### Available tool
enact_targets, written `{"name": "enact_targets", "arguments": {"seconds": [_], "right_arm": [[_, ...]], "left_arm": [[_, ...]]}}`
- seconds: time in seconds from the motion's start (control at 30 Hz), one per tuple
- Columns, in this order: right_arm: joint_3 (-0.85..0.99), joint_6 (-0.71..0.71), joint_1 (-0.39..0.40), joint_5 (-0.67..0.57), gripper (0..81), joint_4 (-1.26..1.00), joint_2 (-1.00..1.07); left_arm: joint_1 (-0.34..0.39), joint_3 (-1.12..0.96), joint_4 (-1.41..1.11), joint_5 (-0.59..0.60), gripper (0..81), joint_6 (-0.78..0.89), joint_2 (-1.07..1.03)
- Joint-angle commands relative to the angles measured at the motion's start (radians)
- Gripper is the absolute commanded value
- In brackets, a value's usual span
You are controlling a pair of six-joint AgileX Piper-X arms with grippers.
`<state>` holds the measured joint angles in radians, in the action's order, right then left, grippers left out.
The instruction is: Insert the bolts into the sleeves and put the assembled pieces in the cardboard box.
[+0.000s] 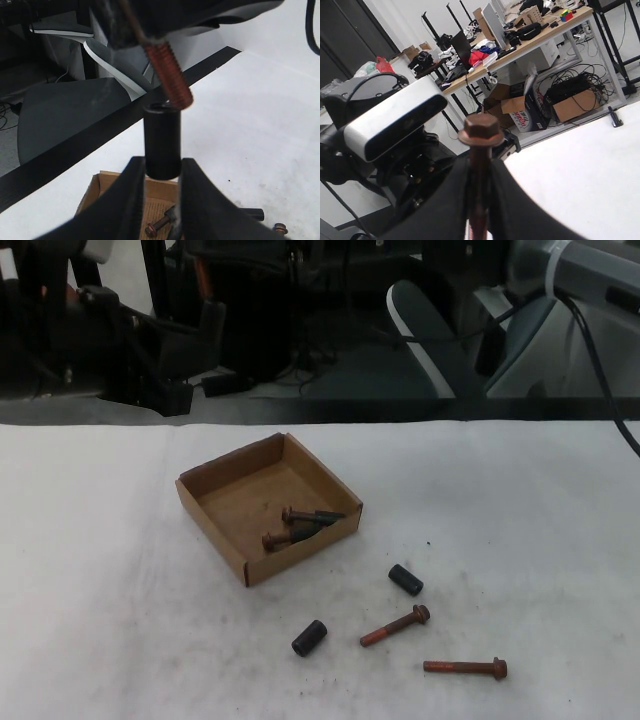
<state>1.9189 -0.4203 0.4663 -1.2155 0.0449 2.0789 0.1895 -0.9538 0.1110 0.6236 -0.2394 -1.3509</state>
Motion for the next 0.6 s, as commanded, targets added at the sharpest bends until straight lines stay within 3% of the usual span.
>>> {"name": "enact_targets", "arguments": {"seconds": [0.0,0.57], "right_arm": [[0.002,0.012,-0.005,-0.01,0.2,0.005,0.0],[-0.024,0.022,-0.017,-0.02,0.2,-0.031,0.0]], "left_arm": [[-0.002,-0.002,-0.018,-0.002,0.8,0.007,0.005],[-0.002,-0.002,-0.033,-0.002,0.8,0.007,0.005]]}}
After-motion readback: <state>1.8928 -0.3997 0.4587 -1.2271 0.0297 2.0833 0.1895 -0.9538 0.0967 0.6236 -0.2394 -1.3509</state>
